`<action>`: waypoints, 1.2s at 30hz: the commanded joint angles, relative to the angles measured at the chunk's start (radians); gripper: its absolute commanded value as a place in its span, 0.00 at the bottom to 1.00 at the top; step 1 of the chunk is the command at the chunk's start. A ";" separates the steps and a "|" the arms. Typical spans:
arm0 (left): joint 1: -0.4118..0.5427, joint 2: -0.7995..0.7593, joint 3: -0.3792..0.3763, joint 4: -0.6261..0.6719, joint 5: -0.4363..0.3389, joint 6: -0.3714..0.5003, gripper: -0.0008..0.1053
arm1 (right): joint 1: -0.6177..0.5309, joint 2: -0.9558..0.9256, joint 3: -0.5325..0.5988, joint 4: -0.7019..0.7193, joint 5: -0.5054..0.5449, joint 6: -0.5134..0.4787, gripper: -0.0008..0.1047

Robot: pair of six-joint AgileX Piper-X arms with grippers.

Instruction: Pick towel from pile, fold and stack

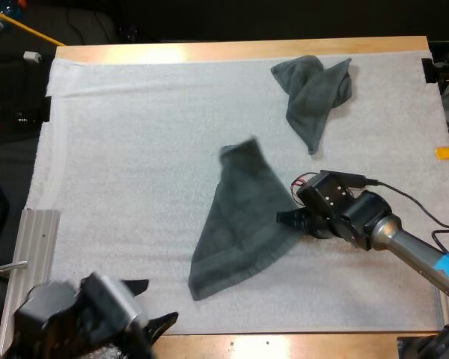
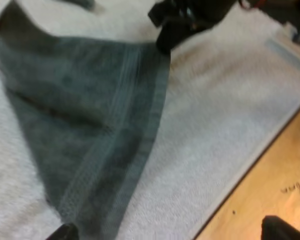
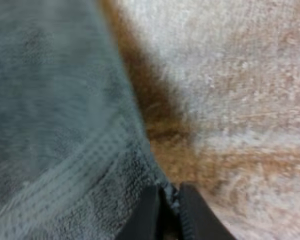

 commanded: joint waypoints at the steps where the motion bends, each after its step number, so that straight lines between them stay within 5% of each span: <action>1: -0.019 0.028 0.009 -0.027 -0.009 0.007 0.66 | 0.001 -0.009 -0.004 0.025 0.009 -0.014 0.01; 6: -0.120 0.173 0.025 -0.056 -0.043 0.025 0.63 | 0.001 -0.009 -0.004 0.026 0.017 -0.018 0.01; 19: -0.443 0.588 0.025 -0.104 -0.368 0.075 0.59 | 0.001 -0.009 -0.004 0.026 0.017 -0.018 0.01; 23: -0.512 0.711 0.025 -0.145 -0.379 0.066 0.59 | 0.001 -0.009 -0.004 0.028 0.017 -0.018 0.01; 36: -0.510 1.039 0.025 -0.217 -0.398 0.022 0.52 | 0.001 -0.009 -0.004 0.055 0.017 -0.069 0.01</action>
